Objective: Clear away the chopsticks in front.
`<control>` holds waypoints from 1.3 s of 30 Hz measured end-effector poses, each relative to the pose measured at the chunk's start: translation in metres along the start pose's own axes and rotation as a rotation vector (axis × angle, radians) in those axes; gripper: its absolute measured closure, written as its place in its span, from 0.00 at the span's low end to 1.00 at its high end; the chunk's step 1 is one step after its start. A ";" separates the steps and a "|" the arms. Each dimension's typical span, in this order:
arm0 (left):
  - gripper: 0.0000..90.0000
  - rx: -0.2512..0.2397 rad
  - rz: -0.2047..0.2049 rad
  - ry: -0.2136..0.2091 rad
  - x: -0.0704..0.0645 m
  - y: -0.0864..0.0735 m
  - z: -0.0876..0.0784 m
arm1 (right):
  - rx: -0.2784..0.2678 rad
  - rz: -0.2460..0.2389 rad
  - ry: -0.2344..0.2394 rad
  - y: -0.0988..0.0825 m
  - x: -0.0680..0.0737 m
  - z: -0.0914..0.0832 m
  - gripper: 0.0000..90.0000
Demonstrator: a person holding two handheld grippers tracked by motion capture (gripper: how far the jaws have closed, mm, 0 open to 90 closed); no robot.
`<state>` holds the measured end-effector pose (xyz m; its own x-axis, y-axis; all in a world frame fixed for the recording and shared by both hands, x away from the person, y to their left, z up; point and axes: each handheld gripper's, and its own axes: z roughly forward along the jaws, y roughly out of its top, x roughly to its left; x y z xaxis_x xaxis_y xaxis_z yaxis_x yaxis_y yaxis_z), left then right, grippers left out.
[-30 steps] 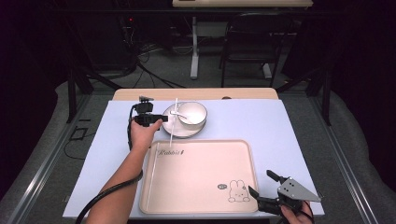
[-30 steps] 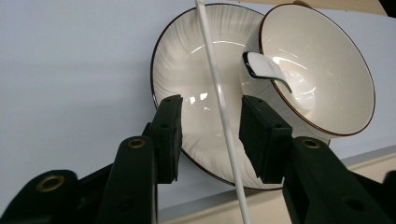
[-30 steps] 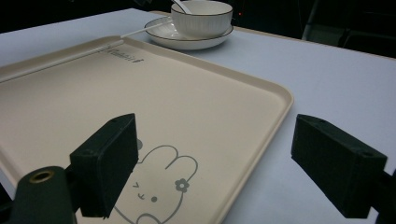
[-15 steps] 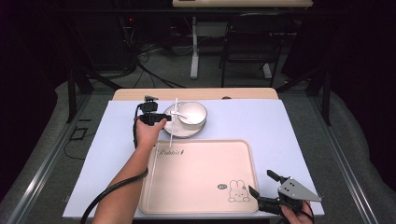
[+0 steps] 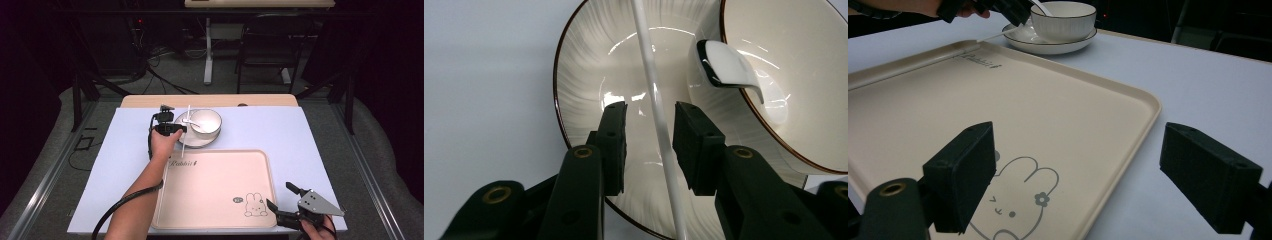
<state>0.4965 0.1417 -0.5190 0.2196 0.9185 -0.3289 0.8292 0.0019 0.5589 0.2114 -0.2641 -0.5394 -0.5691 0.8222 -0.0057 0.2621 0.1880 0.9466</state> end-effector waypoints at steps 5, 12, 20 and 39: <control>0.76 0.006 -0.001 -0.004 -0.001 -0.001 0.006 | -0.001 0.000 0.000 0.000 0.000 0.000 0.16; 0.79 0.019 -0.002 0.001 -0.001 -0.001 0.012 | -0.001 -0.002 0.002 0.000 0.000 0.000 0.16; 0.82 0.014 -0.008 -0.001 0.000 0.000 0.015 | -0.001 -0.002 0.003 0.000 0.000 0.000 0.16; 0.93 0.031 -0.072 -0.011 0.002 -0.003 0.021 | -0.002 -0.003 0.006 0.000 0.001 0.000 0.16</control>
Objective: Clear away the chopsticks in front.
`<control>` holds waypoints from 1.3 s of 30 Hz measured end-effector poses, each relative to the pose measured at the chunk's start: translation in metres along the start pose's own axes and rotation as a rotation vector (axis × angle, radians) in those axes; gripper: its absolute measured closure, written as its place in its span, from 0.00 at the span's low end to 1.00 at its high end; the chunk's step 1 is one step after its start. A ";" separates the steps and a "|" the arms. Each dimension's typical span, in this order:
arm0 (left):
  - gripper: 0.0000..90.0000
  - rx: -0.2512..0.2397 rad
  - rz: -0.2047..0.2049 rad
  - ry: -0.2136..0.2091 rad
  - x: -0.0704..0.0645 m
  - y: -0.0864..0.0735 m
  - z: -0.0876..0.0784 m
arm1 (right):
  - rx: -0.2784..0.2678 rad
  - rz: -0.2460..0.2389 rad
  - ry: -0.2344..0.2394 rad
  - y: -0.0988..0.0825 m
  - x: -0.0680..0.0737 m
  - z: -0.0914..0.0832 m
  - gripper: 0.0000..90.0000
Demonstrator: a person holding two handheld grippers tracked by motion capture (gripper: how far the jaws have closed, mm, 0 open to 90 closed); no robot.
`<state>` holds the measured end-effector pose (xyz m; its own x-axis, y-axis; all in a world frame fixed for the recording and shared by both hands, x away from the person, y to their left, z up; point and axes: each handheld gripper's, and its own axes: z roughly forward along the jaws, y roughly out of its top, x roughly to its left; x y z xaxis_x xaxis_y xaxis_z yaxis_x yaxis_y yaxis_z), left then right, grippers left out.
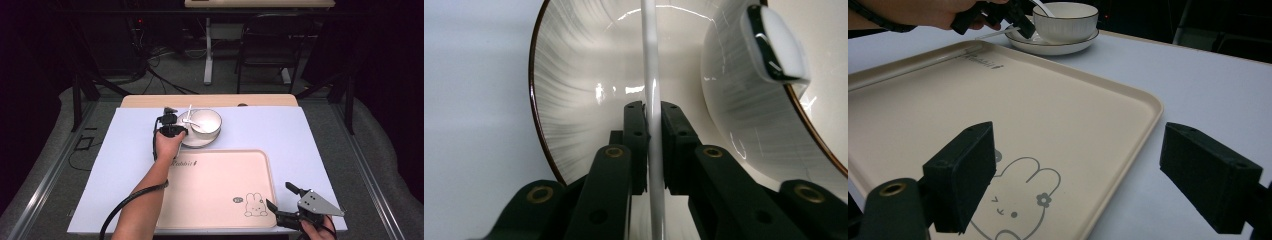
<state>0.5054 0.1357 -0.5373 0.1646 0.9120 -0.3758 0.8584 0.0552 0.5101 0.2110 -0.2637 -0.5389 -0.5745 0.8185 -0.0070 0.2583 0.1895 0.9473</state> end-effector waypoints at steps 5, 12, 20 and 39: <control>0.94 -0.009 -0.025 -0.007 0.003 0.000 -0.002 | 0.000 -0.001 0.000 0.000 0.000 0.000 0.16; 0.94 -0.036 -0.046 -0.005 0.007 -0.001 -0.006 | 0.000 0.000 0.000 0.000 0.000 0.000 0.16; 0.94 -0.066 -0.050 -0.011 0.010 -0.002 -0.013 | 0.001 0.002 0.002 0.000 0.000 0.000 0.16; 0.94 -0.129 -0.085 -0.032 0.024 -0.012 -0.043 | 0.000 0.000 -0.002 0.000 0.000 0.000 0.16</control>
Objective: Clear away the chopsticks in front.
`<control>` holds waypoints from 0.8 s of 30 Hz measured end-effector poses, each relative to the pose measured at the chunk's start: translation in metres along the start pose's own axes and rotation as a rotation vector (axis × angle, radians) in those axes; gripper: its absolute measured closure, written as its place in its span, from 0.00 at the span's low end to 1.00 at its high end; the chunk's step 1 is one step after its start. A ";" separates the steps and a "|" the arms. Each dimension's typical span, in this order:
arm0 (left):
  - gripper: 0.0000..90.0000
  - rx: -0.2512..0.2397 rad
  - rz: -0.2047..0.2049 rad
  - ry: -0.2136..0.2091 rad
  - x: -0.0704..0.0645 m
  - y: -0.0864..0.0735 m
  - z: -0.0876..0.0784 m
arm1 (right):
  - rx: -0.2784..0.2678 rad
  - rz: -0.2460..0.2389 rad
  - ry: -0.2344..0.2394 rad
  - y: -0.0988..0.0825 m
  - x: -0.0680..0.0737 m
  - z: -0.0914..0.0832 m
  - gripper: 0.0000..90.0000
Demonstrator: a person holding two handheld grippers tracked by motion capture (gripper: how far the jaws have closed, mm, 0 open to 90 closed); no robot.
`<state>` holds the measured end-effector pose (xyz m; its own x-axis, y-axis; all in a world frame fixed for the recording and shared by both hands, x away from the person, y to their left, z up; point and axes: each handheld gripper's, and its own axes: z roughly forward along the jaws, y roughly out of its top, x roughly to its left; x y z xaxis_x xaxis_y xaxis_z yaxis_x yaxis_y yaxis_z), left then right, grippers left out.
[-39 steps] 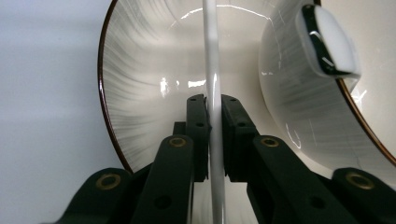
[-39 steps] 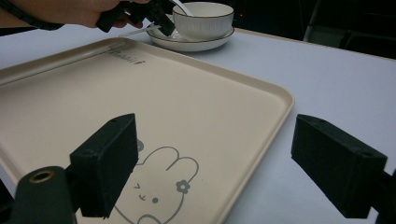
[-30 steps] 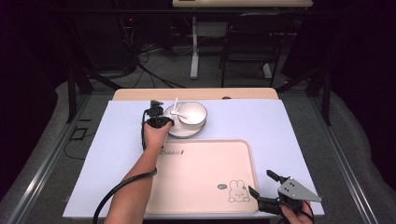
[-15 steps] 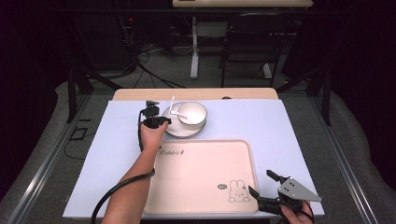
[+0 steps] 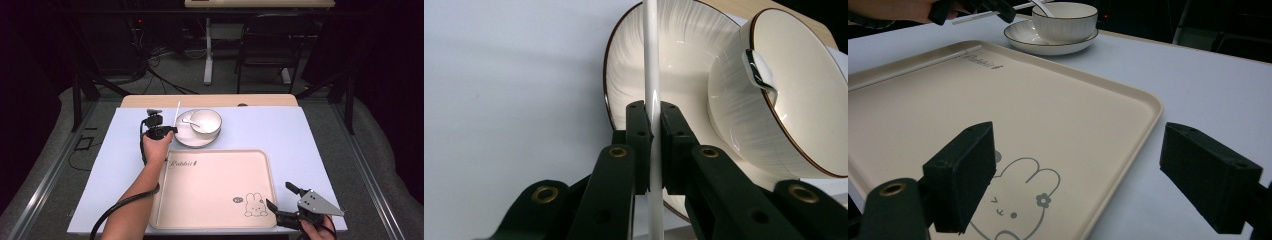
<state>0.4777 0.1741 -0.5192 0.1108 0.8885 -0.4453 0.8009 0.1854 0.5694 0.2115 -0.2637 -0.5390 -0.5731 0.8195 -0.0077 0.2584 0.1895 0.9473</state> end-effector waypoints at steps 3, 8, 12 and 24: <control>0.94 -0.004 -0.002 0.002 0.003 -0.001 -0.006 | 0.000 0.000 0.000 0.000 0.000 0.000 0.16; 0.94 -0.018 -0.017 0.002 0.007 -0.005 -0.015 | 0.001 -0.001 -0.001 0.000 0.000 0.000 0.16; 0.94 -0.022 -0.008 0.023 0.011 -0.008 -0.021 | 0.001 0.001 -0.001 0.000 0.000 0.000 0.16; 0.94 -0.035 -0.020 0.004 0.014 -0.024 -0.041 | -0.002 -0.001 0.003 0.000 0.001 -0.001 0.16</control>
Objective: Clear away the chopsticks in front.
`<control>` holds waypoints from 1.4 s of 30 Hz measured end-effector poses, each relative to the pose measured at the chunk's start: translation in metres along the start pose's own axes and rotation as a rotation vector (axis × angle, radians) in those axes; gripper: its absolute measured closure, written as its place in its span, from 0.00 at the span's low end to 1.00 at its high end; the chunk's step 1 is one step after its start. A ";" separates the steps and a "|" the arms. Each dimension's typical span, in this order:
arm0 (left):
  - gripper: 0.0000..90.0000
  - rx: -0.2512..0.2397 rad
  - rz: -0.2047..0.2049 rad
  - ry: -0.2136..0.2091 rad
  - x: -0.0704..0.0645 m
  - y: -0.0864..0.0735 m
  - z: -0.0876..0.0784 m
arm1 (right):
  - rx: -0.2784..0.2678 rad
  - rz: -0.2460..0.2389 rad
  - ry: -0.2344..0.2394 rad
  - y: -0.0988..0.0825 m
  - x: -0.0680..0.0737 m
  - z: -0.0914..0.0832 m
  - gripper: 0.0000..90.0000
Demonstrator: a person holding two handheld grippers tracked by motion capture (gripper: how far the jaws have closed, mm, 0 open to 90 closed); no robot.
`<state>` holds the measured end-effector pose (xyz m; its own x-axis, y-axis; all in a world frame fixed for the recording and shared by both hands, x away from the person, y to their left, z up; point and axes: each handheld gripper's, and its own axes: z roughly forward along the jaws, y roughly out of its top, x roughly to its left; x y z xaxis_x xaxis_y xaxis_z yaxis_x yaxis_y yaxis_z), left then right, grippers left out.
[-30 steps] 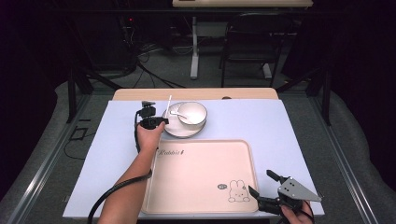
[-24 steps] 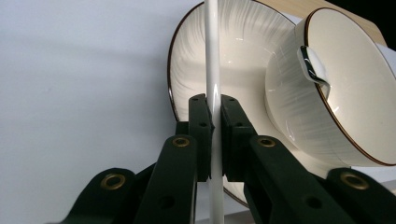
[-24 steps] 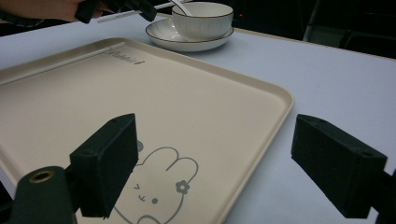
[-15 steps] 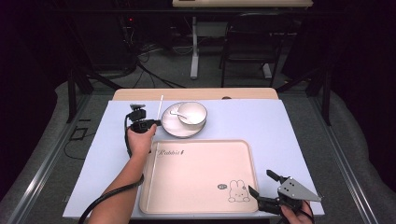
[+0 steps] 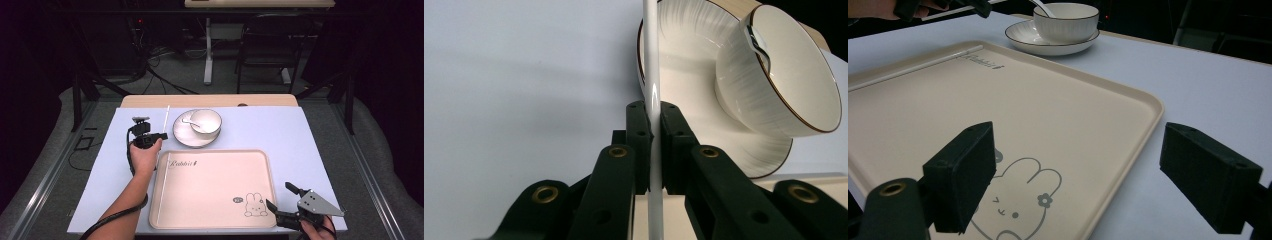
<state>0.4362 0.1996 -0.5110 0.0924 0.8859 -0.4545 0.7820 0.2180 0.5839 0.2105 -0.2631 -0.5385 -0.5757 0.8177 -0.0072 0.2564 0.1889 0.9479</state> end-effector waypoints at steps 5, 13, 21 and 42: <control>0.94 -0.004 0.002 -0.009 -0.001 -0.009 -0.009 | -0.001 -0.001 0.002 0.000 0.000 0.000 0.16; 0.94 -0.006 0.019 -0.013 -0.002 -0.024 -0.026 | -0.003 0.005 -0.003 0.000 -0.001 0.000 0.16; 0.95 -0.018 0.031 -0.015 0.003 -0.044 -0.045 | 0.000 0.005 -0.005 0.000 -0.001 0.000 0.16; 0.94 0.017 0.075 -0.005 -0.008 -0.080 -0.053 | 0.001 0.007 -0.010 -0.001 -0.002 0.000 0.16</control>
<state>0.3399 0.1964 -0.5187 0.1542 0.8977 -0.4128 0.7829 0.1439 0.6053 0.2110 -0.2648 -0.5390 -0.5659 0.8245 -0.0037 0.2615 0.1838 0.9476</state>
